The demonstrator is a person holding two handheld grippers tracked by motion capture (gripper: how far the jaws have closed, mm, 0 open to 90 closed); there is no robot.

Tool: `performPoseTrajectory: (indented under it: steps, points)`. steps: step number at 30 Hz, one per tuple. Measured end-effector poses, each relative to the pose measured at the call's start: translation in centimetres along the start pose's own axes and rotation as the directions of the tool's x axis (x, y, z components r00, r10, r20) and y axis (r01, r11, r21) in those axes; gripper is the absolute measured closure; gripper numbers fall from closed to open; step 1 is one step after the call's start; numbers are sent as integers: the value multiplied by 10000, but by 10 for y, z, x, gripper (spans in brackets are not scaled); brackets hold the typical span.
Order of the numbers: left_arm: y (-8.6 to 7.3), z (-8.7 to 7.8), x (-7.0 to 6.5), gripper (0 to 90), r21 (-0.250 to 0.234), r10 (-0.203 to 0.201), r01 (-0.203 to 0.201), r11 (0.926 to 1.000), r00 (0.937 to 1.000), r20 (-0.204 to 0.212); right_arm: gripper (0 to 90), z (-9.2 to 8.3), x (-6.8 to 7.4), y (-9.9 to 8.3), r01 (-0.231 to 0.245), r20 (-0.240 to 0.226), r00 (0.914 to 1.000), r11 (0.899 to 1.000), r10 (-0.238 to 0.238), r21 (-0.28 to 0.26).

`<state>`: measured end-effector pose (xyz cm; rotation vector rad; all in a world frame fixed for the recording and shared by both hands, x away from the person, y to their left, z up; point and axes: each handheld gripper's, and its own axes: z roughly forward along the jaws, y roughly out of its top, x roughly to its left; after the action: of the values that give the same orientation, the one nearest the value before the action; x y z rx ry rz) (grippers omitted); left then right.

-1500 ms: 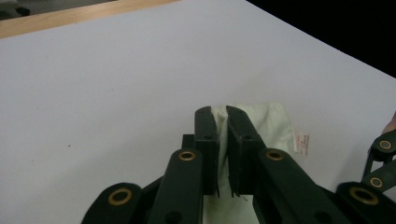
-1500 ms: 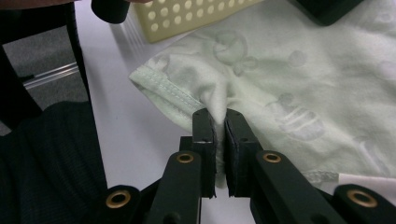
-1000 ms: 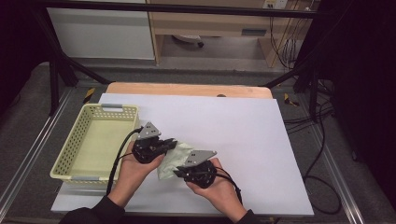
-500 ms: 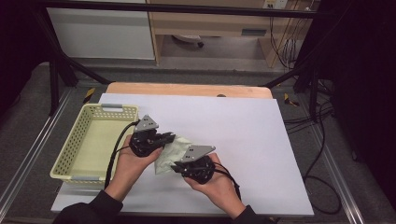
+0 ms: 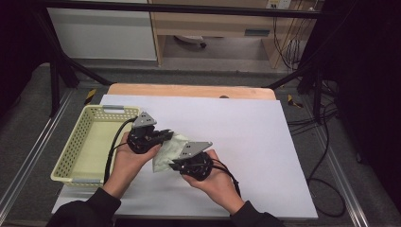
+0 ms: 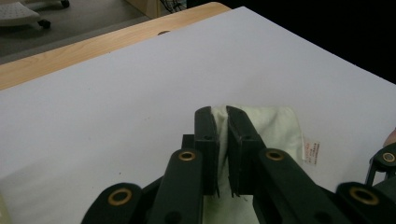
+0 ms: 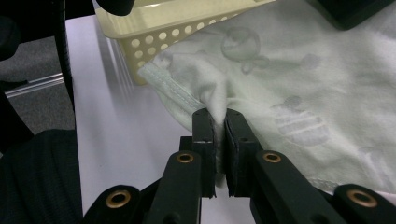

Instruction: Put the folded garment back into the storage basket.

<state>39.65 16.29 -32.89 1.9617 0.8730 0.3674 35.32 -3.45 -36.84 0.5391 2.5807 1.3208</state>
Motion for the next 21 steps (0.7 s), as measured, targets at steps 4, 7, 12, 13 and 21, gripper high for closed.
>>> performPoseTrajectory:
  steps: [4, 7, 12, 13, 21]
  points:
    - [1, -3, 2, 838, -6, 10, -10, 10000, 10000, -78, 844, 2, 0, 4, 38, -22, 10000, 10000, -38, 24]
    - [2, -4, 4, 838, -28, -26, 26, 10000, 10000, -95, 843, 3, 0, 7, 69, -43, 10000, 10000, -69, 37]
    - [3, -5, 7, 839, -4, -67, 67, 10000, 9998, -173, 844, 6, -2, 9, 9, -161, 9999, 10000, -9, 35]
    - [3, -5, 8, 839, 2, -55, 55, 10000, 9998, -195, 844, 6, -2, 10, -12, -165, 9999, 10000, 13, 31]
    - [6, -10, 15, 838, -20, -95, 95, 10000, 9993, -369, 844, 12, -5, 17, 68, -174, 9998, 10000, -68, 47]
